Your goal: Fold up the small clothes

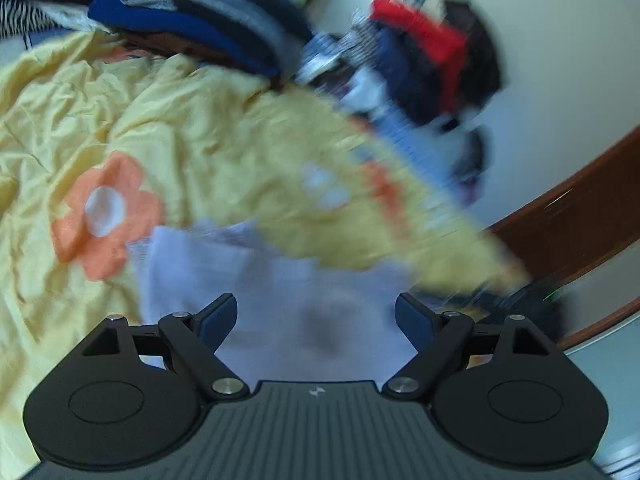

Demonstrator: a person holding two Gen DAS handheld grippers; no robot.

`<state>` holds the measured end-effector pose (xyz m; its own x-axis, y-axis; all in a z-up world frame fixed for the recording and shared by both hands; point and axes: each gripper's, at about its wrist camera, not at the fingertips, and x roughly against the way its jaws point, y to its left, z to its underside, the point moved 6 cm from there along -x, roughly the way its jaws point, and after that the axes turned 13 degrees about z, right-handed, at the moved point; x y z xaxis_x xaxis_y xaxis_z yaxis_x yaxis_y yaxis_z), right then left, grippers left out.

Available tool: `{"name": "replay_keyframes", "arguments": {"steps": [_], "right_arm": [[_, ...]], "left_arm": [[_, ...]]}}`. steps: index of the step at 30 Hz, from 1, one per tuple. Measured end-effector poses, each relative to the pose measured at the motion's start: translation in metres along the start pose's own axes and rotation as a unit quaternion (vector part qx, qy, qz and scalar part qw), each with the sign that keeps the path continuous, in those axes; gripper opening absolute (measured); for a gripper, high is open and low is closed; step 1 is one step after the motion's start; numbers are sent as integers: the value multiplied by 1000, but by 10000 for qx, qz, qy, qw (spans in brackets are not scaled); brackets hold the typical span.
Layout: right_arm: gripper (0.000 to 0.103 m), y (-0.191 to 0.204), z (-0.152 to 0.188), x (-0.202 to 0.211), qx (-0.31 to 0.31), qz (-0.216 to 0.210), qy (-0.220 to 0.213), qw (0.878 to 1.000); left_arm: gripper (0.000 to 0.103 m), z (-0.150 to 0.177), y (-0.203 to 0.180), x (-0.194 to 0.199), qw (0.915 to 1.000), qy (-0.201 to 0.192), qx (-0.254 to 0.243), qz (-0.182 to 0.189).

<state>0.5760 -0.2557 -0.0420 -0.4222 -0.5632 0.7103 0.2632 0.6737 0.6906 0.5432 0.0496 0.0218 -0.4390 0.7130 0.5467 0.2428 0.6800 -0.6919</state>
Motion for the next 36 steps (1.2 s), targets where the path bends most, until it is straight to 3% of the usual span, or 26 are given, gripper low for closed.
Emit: {"name": "replay_keyframes", "arguments": {"steps": [3,8,10,13,16,18,21,23,24,25,26,27,28,29,31,34,36], "right_arm": [[51,-25,-19,4,-673,-157,-248,9973],[50,-28,-4,0,-181,38,-234,9996],[52,-22,3,11,-206,-33,-390,9990],[55,7,22,28,334,-476,-421,9974],[65,30,48,34,760,-775,-177,9939],[66,34,56,26,912,-605,-138,9939],[65,18,57,5,635,-135,23,9979],[31,-5,56,-2,429,147,-56,9990],[26,-13,55,0,290,222,-103,9993],[30,-18,56,5,163,229,-105,9995],[44,-19,60,16,112,169,-168,9997],[48,-17,69,30,166,115,-293,9994],[61,-15,81,45,285,-30,-412,9987],[67,-13,95,58,397,-287,-468,9977],[68,-17,130,79,560,-746,-267,9953],[69,-35,165,83,650,-584,-149,9961],[52,-60,170,74,421,-297,-189,9985]], "left_arm": [[87,0,27,-27,9969,-18,-27,-791],[87,-4,31,-33,9916,-360,-118,-1238],[87,-4,26,-16,9912,-713,119,-1109],[87,4,4,19,9915,-1228,367,-233],[87,17,-18,22,9923,-1216,78,228],[87,26,-20,3,9953,-960,-76,47],[87,40,0,-36,9981,-452,119,-413],[88,42,1,-38,9959,-712,-257,-493],[88,42,-1,-38,9958,-693,-290,-531],[88,42,-3,-35,9958,-672,-172,-603],[88,44,-7,-28,9949,-730,-61,-691],[88,50,-14,-16,9935,-861,-93,-735],[88,57,-24,-4,9922,-992,-232,-721],[88,71,-35,8,9906,-1106,-429,-682],[89,105,-54,24,9887,-1144,-857,-458],[89,151,-65,24,9842,-932,-1380,-606],[89,168,-54,5,9852,-496,-1397,-855]]}}
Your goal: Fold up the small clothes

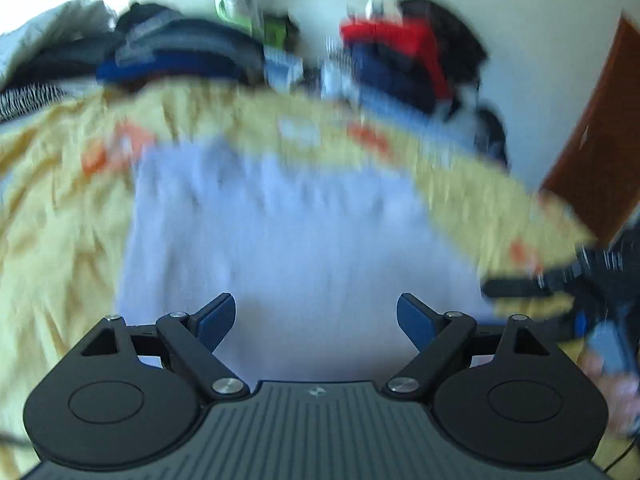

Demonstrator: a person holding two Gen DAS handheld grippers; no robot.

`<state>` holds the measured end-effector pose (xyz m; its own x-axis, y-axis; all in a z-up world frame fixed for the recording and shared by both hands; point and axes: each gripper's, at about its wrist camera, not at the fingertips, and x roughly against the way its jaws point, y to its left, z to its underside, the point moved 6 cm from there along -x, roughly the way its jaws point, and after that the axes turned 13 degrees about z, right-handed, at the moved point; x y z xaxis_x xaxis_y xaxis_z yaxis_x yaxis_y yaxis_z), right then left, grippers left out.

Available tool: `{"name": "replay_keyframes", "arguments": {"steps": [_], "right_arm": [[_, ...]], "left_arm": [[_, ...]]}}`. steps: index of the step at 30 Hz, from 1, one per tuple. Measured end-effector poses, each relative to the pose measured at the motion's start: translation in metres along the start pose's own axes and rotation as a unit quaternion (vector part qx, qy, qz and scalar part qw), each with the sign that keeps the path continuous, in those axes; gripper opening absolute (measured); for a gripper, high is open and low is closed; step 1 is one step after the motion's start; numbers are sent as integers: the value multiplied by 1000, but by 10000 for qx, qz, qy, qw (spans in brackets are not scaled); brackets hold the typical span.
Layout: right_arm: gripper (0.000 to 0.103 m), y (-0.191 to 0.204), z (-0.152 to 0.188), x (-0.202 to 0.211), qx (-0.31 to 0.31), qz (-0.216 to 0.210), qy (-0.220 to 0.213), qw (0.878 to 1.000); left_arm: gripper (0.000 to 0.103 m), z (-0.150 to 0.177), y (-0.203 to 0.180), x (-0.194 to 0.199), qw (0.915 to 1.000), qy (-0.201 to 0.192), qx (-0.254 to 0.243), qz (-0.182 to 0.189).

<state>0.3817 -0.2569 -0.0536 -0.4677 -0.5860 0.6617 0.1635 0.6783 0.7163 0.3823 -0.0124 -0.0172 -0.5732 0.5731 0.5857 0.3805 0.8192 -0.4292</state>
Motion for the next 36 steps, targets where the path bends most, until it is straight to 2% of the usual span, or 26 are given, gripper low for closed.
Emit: {"name": "replay_keyframes", "arguments": {"steps": [1,2,3,4,5,6,7,8,9,10,11,12,13,14,15,18,20,21,23,25,27,29,32,34,36], "right_arm": [[27,-14,0,-4,-208,-1,13,9998],[10,-25,-2,-6,-438,12,54,9990],[9,-34,-3,-6,-682,42,172,9975],[14,-35,-4,-3,-835,14,258,9962],[31,-31,-6,5,-789,-12,212,9967],[39,-24,-9,14,-618,-11,71,9981],[59,-18,-15,25,-473,-49,-97,9988],[75,-14,-21,33,-393,-60,-232,9989],[77,-13,-27,39,-310,34,-334,9990],[74,-14,-37,41,-178,289,-392,9987],[74,-16,-42,40,-96,520,-369,9979],[73,-19,-47,33,-69,711,-243,9972],[71,-23,-49,24,-82,833,-57,9965],[72,-22,-50,17,-59,851,87,9963],[72,-19,-50,10,21,814,192,9965],[75,-4,-48,-8,273,782,500,9953],[76,5,-47,-14,491,861,584,9934],[76,8,-47,-15,634,944,633,9915],[74,11,-45,-12,876,1073,721,9877],[71,9,-43,-9,1007,1091,715,9863],[70,7,-44,-5,982,1073,680,9870],[74,5,-44,-5,849,970,650,9895],[79,3,-46,-11,540,639,686,9941],[79,5,-47,-16,432,512,749,9949],[57,5,-47,-18,401,495,758,9951]], "left_arm": [[89,6,3,-5,9999,-51,-132,-69],[89,8,4,-4,9990,-207,-366,-151],[89,7,5,-4,9987,-151,-436,-204],[89,3,4,0,9993,-85,-316,-167],[89,-1,5,9,9998,-84,-121,-93],[89,-7,7,20,9998,-208,59,16],[89,-12,12,33,9990,-368,246,113],[90,-16,20,45,9973,-498,509,175],[92,-17,32,54,9939,-589,894,267],[96,-14,47,58,9866,-619,1441,443],[96,-11,64,60,9709,-590,2195,747],[96,-5,79,59,9516,-574,2854,988],[96,1,92,57,9334,-579,3351,1143],[96,5,99,54,9216,-583,3611,1296],[96,6,102,53,9174,-589,3676,1406],[96,2,103,47,9133,-491,3766,1470],[96,-4,108,46,9152,-420,3754,1407],[96,-7,112,50,9175,-406,3730,1322],[96,-11,118,58,9279,-368,3552,1067],[96,-10,123,58,9325,-123,3443,1087],[96,-6,125,58,9349,-37,3398,1028],[97,-6,121,50,9355,43,3326,1187],[97,-11,113,31,9317,205,3292,1521],[97,-16,110,23,9355,171,3188,1515],[94,-20,106,21,9409,213,3093,1363]]}}
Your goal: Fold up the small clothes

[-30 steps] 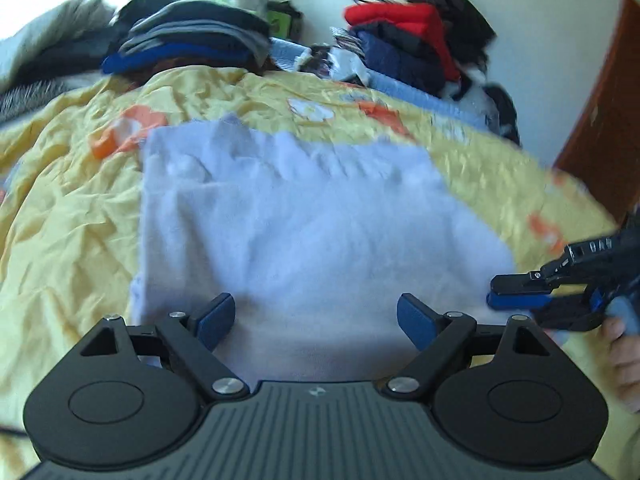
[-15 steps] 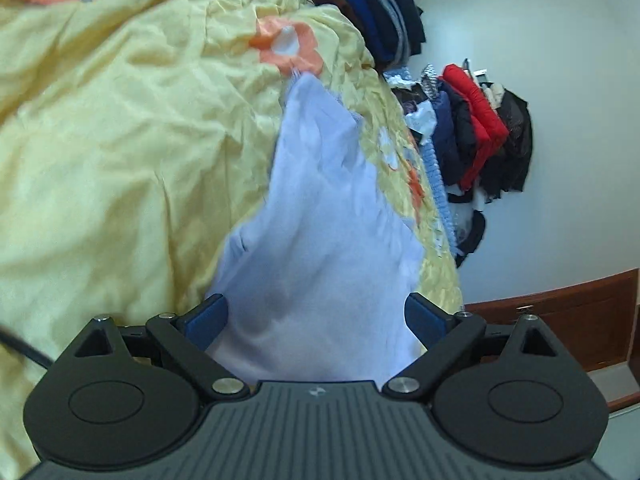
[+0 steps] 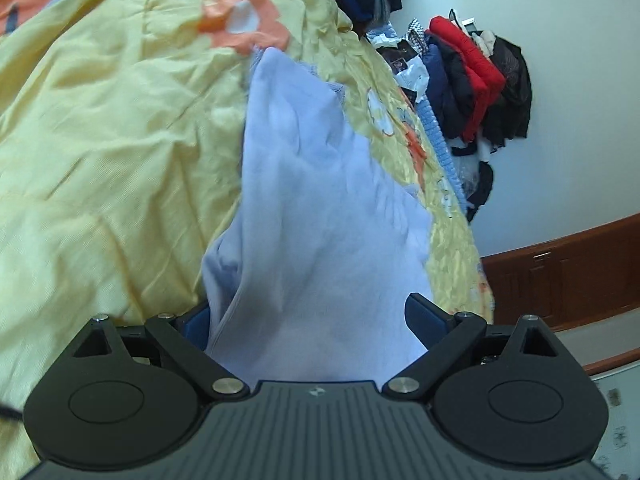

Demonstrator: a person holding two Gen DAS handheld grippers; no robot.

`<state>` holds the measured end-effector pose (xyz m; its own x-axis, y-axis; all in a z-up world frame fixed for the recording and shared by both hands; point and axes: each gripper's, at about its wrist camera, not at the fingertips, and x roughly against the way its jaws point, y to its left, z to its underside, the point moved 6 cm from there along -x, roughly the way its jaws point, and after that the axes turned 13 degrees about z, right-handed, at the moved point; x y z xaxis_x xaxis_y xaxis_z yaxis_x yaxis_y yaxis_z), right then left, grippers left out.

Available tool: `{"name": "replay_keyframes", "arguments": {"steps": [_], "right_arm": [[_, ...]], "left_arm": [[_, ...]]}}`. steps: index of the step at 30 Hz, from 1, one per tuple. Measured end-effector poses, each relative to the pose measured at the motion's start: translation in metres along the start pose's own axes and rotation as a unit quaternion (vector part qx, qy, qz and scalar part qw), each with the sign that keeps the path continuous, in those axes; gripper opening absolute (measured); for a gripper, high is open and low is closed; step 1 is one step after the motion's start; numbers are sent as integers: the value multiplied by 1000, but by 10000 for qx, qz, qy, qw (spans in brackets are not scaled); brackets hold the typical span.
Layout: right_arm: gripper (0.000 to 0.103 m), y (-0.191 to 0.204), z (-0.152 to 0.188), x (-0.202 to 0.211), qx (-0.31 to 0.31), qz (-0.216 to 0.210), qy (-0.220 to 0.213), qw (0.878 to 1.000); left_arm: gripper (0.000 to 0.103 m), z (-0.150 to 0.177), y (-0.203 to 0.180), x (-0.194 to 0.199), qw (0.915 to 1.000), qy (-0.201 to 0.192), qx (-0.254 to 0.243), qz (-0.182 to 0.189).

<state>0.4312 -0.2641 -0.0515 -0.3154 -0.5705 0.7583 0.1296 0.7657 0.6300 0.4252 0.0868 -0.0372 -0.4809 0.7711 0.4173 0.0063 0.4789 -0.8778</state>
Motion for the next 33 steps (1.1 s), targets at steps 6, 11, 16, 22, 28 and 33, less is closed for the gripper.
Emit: {"name": "replay_keyframes", "arguments": {"steps": [6,11,16,22,28,33], "right_arm": [[18,-12,5,-3,-128,109,-5,9999],[18,6,9,16,-24,-90,-150,9998],[18,16,36,53,118,-360,-146,9992],[18,-16,112,64,-159,-328,191,9992],[32,-60,132,57,-1096,-306,-40,9935],[46,-32,96,106,-469,231,-1367,9892]], "left_arm": [[8,9,0,-3,9952,419,-364,-808],[8,8,-16,12,9959,385,-364,-739],[8,28,-32,40,9969,525,-372,-452],[8,91,-14,64,9962,710,-165,-470],[12,113,-6,77,9923,299,-434,-1118],[75,113,-81,94,9539,-620,-2282,-1847]]}}
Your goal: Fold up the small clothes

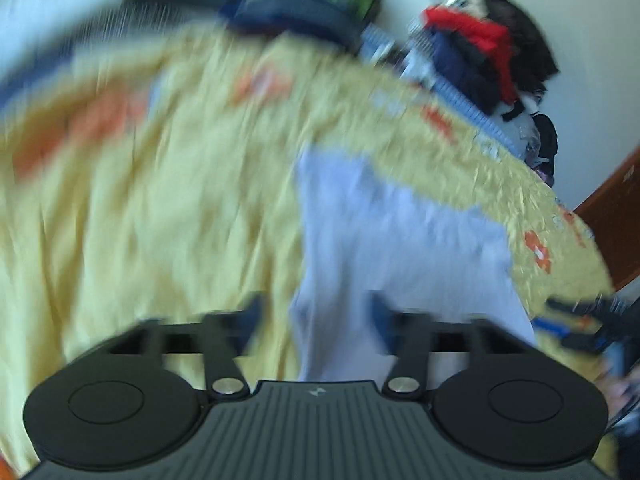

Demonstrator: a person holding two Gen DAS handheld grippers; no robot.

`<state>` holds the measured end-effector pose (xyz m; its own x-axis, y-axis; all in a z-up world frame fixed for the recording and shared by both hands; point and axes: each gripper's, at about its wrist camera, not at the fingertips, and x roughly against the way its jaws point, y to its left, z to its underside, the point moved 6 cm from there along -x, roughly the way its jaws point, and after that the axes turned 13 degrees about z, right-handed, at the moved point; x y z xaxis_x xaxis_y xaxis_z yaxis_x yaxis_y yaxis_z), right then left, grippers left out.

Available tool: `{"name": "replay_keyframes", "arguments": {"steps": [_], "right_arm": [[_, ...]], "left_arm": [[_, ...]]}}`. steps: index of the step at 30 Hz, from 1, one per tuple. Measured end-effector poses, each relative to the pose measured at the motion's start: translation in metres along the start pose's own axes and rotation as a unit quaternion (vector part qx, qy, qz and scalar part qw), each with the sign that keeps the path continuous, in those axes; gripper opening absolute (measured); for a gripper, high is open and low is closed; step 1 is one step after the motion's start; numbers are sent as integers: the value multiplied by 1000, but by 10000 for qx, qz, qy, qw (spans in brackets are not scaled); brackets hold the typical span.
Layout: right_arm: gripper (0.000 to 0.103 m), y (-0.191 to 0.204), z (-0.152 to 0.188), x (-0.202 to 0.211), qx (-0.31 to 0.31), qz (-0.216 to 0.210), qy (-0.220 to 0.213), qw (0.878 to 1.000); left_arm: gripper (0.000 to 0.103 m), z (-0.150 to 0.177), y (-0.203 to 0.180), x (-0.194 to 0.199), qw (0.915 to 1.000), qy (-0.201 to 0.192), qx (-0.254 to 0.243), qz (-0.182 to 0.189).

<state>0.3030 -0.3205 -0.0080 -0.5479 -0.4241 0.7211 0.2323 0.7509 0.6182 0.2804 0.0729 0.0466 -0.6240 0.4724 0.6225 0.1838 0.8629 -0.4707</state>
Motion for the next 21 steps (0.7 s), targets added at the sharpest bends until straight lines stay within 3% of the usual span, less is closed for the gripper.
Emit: {"name": "replay_keyframes", "arguments": {"steps": [2,5,10,13,15,18,21], "right_arm": [[46,24,-17,-2,246,72,-256,9993],[46,57,-31,-30,567,14,-204,9982],[47,94,-31,-90,1383,756,-167,9874],[45,87,-29,-115,1762,1404,-124,9742],[43,78,-30,-118,1818,1267,-233,9749],[41,70,-35,-116,1612,1066,-57,9811],[37,78,-40,-109,1417,1355,-23,9806]], "left_arm": [[77,-6,-27,-8,9973,-294,-662,-151],[77,-4,-49,-48,9919,-246,-1149,-471],[76,17,-60,-98,9905,73,-1314,-394],[76,28,-49,-116,9911,292,-1209,-475],[78,31,-47,-116,9908,210,-1250,-466],[81,34,-48,-118,9902,167,-1305,-465],[83,35,-49,-119,9896,99,-1354,-477]]}}
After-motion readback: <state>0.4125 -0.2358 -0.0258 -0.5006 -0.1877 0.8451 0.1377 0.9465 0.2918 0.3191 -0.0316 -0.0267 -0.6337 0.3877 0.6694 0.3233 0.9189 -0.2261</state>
